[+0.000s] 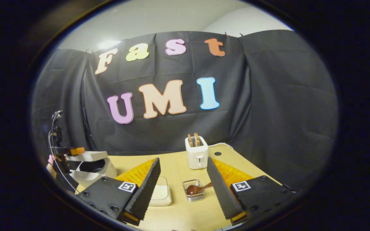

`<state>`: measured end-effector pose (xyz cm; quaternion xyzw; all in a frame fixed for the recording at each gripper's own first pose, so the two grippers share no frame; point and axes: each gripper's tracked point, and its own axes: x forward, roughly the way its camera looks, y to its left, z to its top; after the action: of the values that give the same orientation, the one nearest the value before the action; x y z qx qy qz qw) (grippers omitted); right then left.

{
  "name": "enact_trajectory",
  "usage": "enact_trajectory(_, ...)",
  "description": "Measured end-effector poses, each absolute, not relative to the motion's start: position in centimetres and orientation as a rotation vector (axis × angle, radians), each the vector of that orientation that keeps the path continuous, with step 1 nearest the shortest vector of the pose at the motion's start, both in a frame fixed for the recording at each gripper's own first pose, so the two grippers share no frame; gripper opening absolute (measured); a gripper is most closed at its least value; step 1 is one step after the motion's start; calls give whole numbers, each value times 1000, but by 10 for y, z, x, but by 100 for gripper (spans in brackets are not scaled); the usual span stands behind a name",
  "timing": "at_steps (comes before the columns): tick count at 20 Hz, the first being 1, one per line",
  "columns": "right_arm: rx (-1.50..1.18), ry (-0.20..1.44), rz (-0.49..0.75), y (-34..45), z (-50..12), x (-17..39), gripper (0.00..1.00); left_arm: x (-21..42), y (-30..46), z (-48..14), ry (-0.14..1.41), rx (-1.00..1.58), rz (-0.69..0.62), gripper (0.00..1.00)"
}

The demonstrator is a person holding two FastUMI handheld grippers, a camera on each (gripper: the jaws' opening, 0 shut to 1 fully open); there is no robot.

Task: Close the left gripper, press the button to open the rice cooker; take a wooden spoon from the chopstick holder with the right hand, scoop a spoonful of rice and pour it into the rice cooker, then put the wooden spoon back into the chopstick holder.

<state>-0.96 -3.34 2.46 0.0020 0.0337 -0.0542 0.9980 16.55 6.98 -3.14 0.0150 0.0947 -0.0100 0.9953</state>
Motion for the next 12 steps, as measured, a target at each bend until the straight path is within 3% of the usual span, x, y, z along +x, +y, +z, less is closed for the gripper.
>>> enact_trajectory(4, -8, 82, -114, -31, 17, -8, 91, 161, 66, -48, 126, 55, -32, 90)
enact_trajectory(12, -32, 97, -110, -22, 10, -4, 92, 155, 69, -91, 177, 80, -21, 92)
